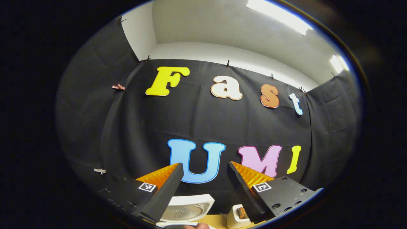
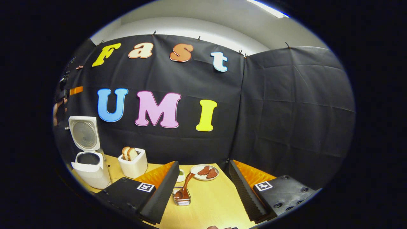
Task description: Close the left gripper, press the button to open the rice cooker; take a wooden spoon from the chopstick holder with the right hand, scoop a spoonful of rice and pour it into the rice cooker, then put the wooden spoon back into the chopstick holder.
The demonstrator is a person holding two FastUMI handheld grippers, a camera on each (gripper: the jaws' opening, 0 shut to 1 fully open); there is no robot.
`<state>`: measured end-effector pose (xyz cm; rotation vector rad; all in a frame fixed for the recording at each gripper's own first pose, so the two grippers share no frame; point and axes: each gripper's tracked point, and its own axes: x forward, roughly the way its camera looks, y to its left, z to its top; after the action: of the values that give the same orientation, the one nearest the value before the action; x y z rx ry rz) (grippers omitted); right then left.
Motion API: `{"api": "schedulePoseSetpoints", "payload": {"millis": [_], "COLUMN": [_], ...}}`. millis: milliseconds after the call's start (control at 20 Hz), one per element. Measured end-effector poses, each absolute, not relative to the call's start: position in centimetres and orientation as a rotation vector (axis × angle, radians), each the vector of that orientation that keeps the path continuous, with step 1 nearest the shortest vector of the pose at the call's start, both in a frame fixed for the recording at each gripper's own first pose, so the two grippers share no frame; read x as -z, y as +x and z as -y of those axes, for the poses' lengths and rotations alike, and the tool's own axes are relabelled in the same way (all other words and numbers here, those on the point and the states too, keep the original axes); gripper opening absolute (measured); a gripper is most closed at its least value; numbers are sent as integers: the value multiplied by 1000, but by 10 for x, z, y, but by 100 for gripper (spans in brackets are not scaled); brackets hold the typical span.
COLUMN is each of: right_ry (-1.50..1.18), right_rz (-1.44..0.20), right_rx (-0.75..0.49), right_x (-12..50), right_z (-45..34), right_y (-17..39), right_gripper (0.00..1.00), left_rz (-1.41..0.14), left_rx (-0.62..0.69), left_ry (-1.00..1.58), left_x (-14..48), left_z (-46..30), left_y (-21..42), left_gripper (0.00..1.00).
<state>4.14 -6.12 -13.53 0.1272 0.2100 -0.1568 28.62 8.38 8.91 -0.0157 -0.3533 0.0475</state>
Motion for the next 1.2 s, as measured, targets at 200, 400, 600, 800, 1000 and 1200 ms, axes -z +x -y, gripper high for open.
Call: {"api": "schedulePoseSetpoints", "payload": {"millis": [200,400,600,800,1000,1200], "right_ry": [86,56,42,50,81,76], "right_rz": [-223,-241,-252,-264,-266,-272], "right_rx": [188,219,222,201,170,118], "right_x": [128,126,124,126,125,124], "right_z": [59,58,57,49,41,38], "right_y": [29,14,6,6,10,11], "right_gripper": [98,98,98,98,98,98], "left_rz": [385,324,128,-36,-98,-146], "left_rx": [-83,-233,-294,-353,-355,-344], "left_ry": [23,74,91,75,60,29], "left_x": [-86,-52,13,61,67,81], "left_z": [-105,-148,-166,-177,-160,-135], "left_y": [334,376,404,407,383,346], "left_gripper": [94,94,95,95,99,98]}}
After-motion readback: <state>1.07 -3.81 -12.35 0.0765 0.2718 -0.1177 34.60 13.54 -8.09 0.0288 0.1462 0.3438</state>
